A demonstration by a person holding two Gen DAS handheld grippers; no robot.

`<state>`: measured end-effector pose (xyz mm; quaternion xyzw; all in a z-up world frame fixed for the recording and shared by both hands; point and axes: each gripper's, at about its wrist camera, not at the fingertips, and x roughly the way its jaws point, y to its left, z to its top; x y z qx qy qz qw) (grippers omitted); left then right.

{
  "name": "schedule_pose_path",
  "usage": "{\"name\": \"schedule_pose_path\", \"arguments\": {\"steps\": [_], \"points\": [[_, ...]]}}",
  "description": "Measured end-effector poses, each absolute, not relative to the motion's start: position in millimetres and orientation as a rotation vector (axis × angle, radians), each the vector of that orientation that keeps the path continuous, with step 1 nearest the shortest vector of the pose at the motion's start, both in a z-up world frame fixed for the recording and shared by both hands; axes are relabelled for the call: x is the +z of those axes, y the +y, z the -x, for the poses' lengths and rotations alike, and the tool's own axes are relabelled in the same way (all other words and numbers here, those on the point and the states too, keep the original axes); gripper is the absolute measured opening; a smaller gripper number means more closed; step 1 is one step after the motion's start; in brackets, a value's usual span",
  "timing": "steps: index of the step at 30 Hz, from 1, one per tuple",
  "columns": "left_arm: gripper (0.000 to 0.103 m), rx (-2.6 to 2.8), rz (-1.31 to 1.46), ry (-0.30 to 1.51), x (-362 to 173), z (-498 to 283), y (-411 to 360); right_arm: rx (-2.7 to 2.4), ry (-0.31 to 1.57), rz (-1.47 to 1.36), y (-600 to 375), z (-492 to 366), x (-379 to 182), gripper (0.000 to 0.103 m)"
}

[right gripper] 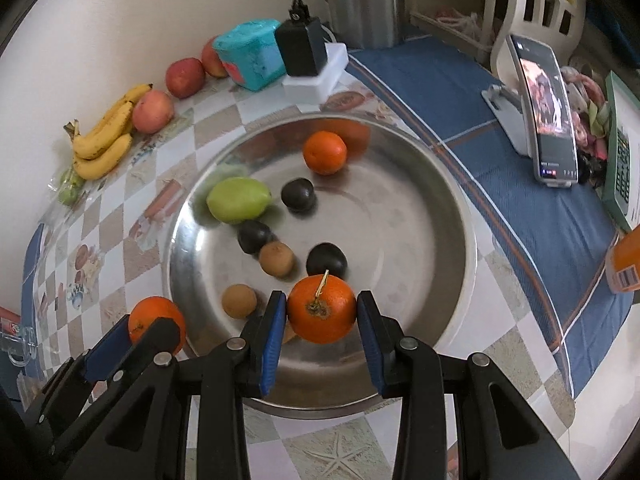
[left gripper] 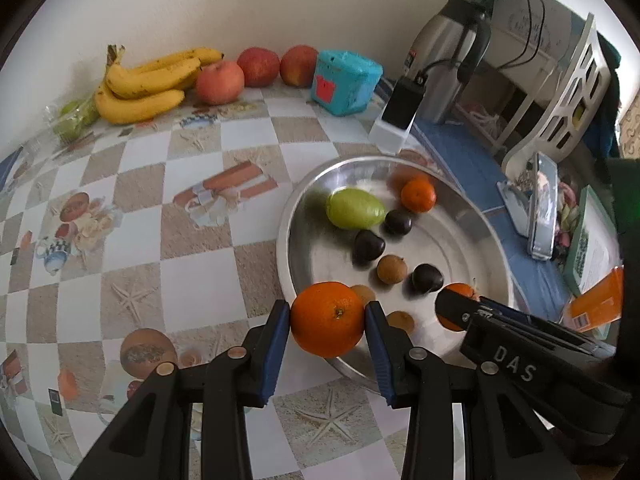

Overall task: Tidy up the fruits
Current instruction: 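Lower both fruits into the steel bowl and open both tools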

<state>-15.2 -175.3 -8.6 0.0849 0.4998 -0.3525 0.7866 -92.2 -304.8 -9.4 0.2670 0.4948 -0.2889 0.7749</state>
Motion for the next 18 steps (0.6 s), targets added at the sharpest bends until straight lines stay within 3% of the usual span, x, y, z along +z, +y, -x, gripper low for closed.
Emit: {"name": "schedule_pose_path", "arguments": {"steps": [18], "points": [[0.043, -0.774, -0.136, 1.122, -11.9, 11.6, -174.7, -0.639, 1.121, -0.591, -306.1, 91.1, -19.8, 0.038]]}}
